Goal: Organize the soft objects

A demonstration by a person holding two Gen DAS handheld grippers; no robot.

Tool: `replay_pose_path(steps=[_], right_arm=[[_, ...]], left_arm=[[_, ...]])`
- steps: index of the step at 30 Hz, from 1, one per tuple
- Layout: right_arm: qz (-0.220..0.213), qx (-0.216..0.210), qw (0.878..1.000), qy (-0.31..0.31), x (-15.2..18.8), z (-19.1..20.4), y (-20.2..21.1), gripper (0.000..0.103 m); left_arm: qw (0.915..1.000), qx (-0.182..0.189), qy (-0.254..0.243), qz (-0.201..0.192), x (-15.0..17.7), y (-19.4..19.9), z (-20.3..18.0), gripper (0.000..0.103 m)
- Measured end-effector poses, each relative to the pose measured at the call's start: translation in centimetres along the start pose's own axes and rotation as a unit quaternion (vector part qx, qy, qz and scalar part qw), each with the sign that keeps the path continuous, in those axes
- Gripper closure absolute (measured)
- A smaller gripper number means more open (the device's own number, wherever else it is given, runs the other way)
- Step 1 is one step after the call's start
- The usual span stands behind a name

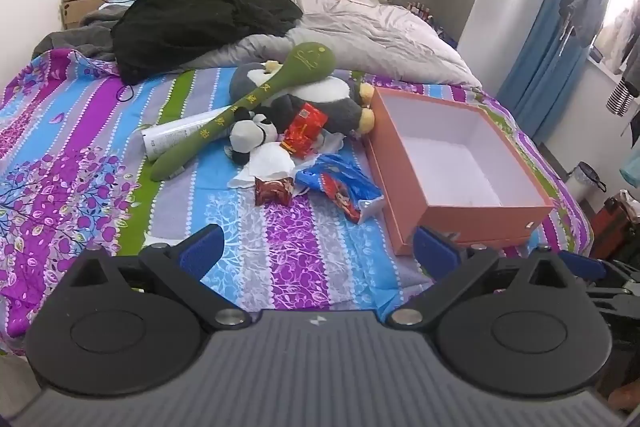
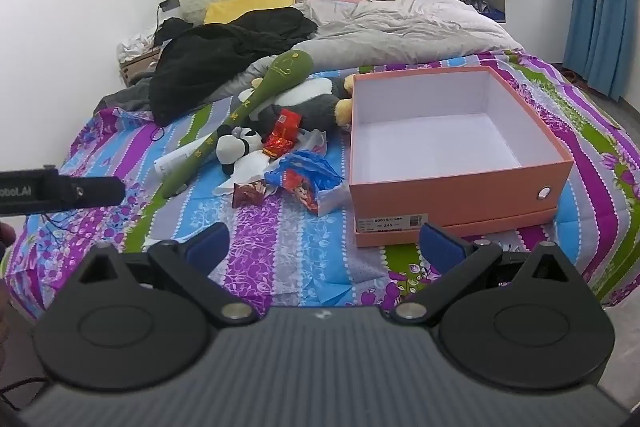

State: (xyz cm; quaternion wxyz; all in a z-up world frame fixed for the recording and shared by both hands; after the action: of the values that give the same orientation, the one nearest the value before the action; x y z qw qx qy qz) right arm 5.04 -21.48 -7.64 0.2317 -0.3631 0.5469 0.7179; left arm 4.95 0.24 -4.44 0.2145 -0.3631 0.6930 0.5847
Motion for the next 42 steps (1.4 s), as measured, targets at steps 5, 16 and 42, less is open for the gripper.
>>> replay_pose_path(steps=[5,16,42], right_arm=[[0.000,0.003,1.000,0.002,0.00,-0.06,-0.12,0.000],[0.000,0.007,1.000,0.010,0.01,0.24,-0.20,0.000],[0.012,0.014,1.000,0.003,0.51,-0.11,-0.98,0.000]], left_arm=[[1.0000,0.002,-0.002,-0.001,0.13,0.09,-0.11,0.001],[1.0000,-0.004,-0.002,0.001,0.13,0.12,0.05,0.001],[0.9999,-0.006,-0.005,0.008,0.54,-0.43,0.63,0.001]])
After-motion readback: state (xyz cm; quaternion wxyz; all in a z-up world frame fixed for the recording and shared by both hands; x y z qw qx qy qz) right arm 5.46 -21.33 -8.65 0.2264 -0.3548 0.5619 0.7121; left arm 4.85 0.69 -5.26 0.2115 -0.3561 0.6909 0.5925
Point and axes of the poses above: each gripper's, at about its wrist camera, not at the fingertips, and y roughly against the way its jaws point, z to its left, x to its underside, the point moved 7 cm from there along -y, roughly the way its jaws point, and after that the axes turned 3 degrees about x, right-handed, at the moved point
